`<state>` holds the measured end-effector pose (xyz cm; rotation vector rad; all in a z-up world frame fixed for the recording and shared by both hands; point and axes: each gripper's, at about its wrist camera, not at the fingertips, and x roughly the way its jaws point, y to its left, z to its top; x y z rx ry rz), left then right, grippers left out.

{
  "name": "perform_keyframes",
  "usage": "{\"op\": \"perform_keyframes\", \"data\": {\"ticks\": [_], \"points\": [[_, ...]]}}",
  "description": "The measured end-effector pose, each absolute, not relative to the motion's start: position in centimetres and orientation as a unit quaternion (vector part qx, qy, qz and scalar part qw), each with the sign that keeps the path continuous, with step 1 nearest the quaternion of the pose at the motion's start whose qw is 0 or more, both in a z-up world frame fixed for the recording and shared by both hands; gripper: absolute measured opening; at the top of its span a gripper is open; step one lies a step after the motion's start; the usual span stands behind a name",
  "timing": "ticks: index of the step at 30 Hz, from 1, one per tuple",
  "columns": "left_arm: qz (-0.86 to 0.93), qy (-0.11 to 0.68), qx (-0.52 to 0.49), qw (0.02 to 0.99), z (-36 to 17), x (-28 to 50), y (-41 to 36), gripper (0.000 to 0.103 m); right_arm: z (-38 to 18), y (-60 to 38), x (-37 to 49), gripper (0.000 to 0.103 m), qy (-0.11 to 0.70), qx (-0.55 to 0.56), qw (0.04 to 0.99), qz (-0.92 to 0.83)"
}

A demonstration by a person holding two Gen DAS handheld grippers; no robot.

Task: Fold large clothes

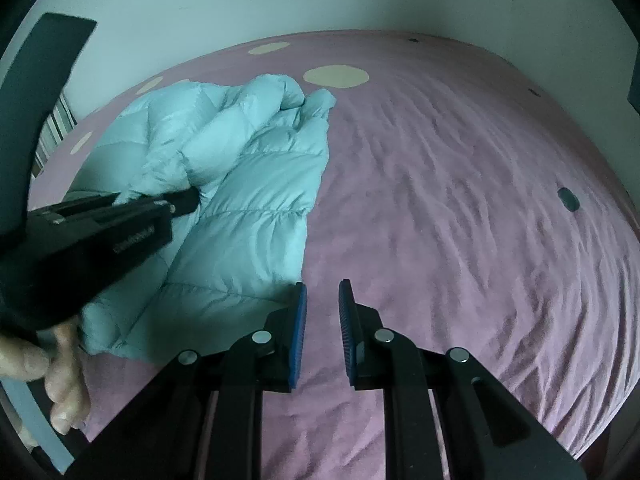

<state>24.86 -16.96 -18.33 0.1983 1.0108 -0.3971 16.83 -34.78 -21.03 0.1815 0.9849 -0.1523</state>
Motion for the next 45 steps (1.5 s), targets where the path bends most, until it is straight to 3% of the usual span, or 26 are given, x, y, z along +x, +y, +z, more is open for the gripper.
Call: {"op": "perform_keyframes", "data": {"ticks": [9,14,22,26,31,34,45], "points": [[-0.192,0.473,0.106,0.853,-19.2,25.2,-17.2,0.012,-23.1,-33.2,16.1,0.017,0.504,0.093,0.855,-0.077],[-0.188,0.460,0.118,0.860,-17.6,23.8,-17.3,0.020,-23.8,-32.9,16.7,0.017,0.507,0.083,0.854,-0.082],[-0.210,0.442,0.109,0.865,-13.5,20.8,-16.7,0.059,-21.8,-33.1,16.0,0.017,0.495,0.083,0.860,-0.089],[-0.221,0.409,0.116,0.878,-10.0,18.6,-15.9,0.071,-20.1,-33.3,15.5,0.017,0.480,0.084,0.868,-0.092],[-0.212,0.389,0.105,0.890,-7.0,17.7,-12.6,0.074,-17.7,-32.5,14.8,0.019,0.463,0.077,0.878,-0.094],[-0.197,0.381,0.092,0.899,-6.1,17.5,-9.7,0.080,-16.1,-31.6,14.5,0.043,0.448,0.073,0.886,-0.092],[-0.067,0.397,0.061,0.913,-9.1,21.6,1.7,0.081,-11.5,-28.2,15.8,0.043,0.403,0.067,0.910,-0.064]]}}
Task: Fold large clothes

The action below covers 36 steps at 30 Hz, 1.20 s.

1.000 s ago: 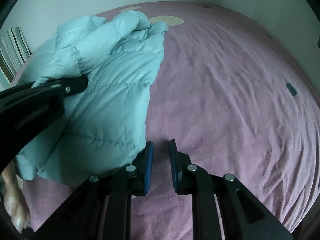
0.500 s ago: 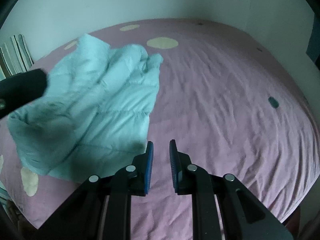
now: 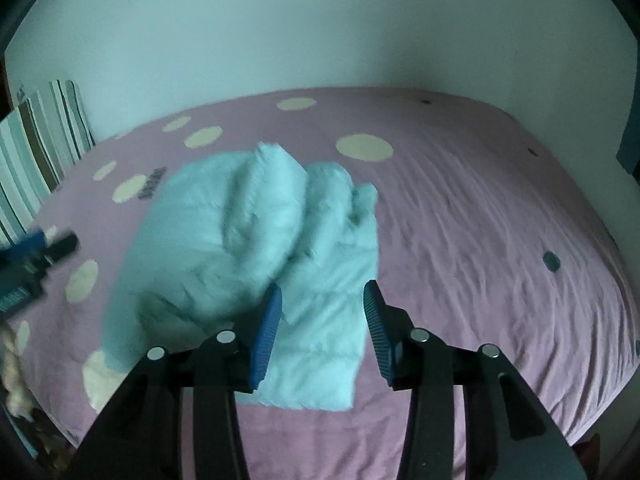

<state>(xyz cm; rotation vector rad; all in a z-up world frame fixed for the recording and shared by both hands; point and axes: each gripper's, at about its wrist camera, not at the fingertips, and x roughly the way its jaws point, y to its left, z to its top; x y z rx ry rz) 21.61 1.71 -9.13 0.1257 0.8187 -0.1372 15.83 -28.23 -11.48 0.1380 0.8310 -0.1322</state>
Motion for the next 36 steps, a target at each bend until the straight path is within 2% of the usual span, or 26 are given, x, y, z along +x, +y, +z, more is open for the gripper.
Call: {"op": "perform_keyframes", "data": {"ticks": [4,7,14,15,16,17,20,23,28,36], "points": [[-0.057,0.415,0.048,0.907,-10.5,22.9,3.4,0.081,-10.7,-27.0,17.4,0.044,0.400,0.070,0.913,-0.046],[-0.061,0.424,0.040,0.903,-11.4,23.7,4.1,0.081,-10.9,-25.5,18.7,0.062,0.406,0.078,0.910,-0.023],[-0.079,0.447,0.037,0.890,-13.6,24.3,3.3,0.081,-15.0,-25.1,20.7,0.063,0.464,0.075,0.882,-0.037],[-0.082,0.448,0.039,0.889,-13.8,24.3,3.0,0.081,-15.5,-25.3,20.7,0.062,0.468,0.078,0.879,-0.040],[-0.084,0.449,0.041,0.889,-14.0,24.3,2.7,0.081,-15.7,-25.4,20.6,0.052,0.470,0.082,0.878,-0.040],[-0.087,0.450,0.041,0.888,-14.2,24.4,2.5,0.081,-15.9,-25.6,20.5,0.035,0.473,0.089,0.876,-0.037],[-0.093,0.451,0.043,0.887,-14.5,24.7,1.8,0.081,-16.5,-25.8,20.6,0.015,0.488,0.102,0.867,-0.018],[-0.102,0.447,0.043,0.888,-14.1,24.8,1.1,0.081,-15.7,-25.7,20.1,0.010,0.476,0.088,0.875,-0.018],[-0.152,0.440,0.014,0.885,-12.9,25.0,-0.6,0.081,-13.8,-27.5,19.3,0.009,0.448,0.071,0.890,-0.047],[-0.196,0.475,0.069,0.855,-16.3,26.2,-6.9,0.081,-18.1,-31.2,19.7,0.010,0.487,0.120,0.863,-0.059]]}}
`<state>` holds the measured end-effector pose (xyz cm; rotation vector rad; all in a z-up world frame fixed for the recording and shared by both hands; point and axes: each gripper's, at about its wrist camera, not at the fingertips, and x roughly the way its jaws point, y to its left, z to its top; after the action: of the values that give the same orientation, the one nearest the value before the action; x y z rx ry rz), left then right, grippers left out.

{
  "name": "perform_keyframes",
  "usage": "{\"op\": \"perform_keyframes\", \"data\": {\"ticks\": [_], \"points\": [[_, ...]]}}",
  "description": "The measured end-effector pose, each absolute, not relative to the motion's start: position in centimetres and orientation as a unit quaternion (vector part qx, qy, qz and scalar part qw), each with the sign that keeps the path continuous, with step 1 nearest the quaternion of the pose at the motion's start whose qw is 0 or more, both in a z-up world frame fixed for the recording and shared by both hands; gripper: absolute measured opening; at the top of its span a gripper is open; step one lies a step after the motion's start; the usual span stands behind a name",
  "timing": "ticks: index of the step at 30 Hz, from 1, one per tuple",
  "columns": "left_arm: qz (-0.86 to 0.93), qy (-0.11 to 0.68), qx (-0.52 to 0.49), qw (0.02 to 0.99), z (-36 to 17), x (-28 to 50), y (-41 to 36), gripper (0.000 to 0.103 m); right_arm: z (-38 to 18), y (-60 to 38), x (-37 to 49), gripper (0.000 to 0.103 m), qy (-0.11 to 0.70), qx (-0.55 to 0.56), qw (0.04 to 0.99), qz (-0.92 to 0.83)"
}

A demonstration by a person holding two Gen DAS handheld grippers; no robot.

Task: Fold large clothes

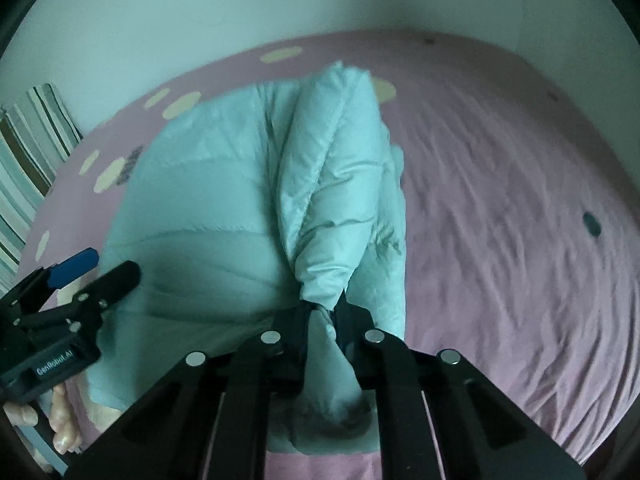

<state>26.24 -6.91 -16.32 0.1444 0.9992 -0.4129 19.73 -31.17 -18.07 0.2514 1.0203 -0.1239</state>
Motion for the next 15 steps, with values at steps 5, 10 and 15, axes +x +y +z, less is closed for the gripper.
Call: {"op": "perform_keyframes", "data": {"ticks": [5,10,15], "points": [[-0.194,0.494,0.074,0.844,-19.7,27.4,-7.5,0.086,-22.0,-32.0,20.7,0.011,0.511,0.138,0.847,-0.054],[-0.190,0.508,0.069,0.838,-22.0,28.4,-7.3,0.087,-23.4,-31.2,21.0,0.011,0.513,0.125,0.847,-0.056],[-0.192,0.498,0.072,0.843,-21.0,28.2,-7.2,0.085,-22.6,-30.9,20.7,0.012,0.505,0.130,0.852,-0.054]]}}
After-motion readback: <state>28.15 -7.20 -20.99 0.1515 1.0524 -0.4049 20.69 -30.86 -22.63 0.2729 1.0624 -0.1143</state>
